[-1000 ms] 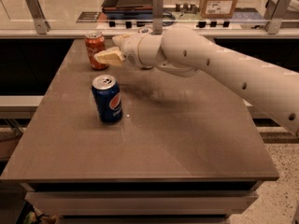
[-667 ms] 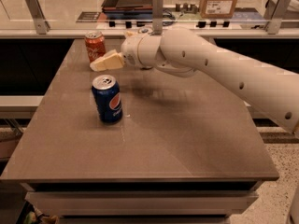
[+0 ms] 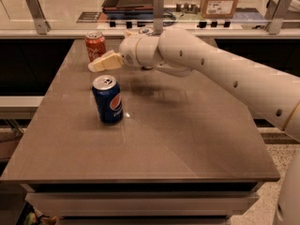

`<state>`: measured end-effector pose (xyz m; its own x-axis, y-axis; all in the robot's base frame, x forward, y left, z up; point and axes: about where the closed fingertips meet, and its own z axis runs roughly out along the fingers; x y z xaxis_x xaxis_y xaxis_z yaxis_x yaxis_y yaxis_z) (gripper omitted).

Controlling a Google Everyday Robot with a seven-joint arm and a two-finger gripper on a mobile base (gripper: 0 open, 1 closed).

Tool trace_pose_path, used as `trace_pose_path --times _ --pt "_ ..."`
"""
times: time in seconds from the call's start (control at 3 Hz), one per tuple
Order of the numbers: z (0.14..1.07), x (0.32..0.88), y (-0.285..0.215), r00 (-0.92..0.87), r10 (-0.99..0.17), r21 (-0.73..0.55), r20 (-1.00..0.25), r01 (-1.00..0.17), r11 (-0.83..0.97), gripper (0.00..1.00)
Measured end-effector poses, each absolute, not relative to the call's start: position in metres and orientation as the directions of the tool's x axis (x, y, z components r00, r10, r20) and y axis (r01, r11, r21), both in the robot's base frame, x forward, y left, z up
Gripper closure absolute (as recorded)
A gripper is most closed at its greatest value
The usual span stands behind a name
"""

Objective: Pick coke can

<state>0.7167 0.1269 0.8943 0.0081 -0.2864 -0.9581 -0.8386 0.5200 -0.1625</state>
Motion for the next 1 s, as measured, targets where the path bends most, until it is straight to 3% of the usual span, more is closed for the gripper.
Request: trace_pose_path --times 1.0 --pt "0.89 0.724 0.161 0.019 -0.266 -0.147 -0.964 -0.869 0.472 0.0"
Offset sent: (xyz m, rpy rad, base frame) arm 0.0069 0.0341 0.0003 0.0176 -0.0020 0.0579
